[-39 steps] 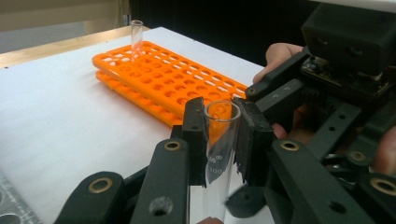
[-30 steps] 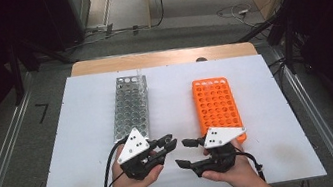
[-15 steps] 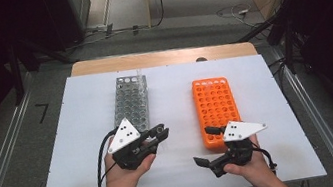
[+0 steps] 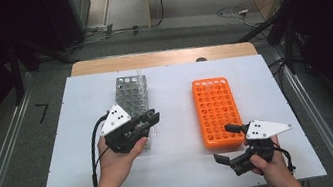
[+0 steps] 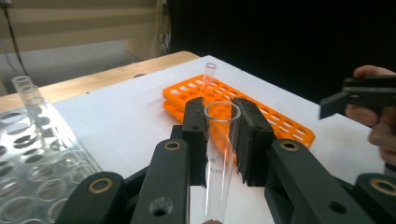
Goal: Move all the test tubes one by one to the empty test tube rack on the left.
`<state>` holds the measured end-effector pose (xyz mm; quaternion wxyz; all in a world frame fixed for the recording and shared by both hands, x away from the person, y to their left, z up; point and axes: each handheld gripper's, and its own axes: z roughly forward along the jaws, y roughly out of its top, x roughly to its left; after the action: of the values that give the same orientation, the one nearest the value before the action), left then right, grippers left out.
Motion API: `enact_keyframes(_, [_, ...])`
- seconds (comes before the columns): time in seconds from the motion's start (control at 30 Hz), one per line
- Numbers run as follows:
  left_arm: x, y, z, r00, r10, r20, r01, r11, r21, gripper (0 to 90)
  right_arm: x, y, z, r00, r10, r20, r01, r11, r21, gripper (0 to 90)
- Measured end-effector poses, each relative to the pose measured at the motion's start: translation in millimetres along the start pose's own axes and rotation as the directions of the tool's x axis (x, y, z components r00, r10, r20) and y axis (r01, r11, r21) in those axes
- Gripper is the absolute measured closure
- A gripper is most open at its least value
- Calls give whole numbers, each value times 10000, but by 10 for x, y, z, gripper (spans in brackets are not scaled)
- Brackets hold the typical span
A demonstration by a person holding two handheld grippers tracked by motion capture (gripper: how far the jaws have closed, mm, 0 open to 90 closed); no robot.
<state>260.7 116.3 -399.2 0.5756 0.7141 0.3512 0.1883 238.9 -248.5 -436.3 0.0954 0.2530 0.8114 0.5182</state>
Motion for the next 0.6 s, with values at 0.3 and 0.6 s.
enact_keyframes(0.3, [167,67,70,9992,-129,-374,126,9999,-99,757,-131,-110,-189,9985,227,507,-227,9997,5,0])
enact_keyframes(0.6, [335,147,169,9969,-250,-751,234,9995,-225,757,-219,-210,-299,9950,348,933,-366,9992,176,0])
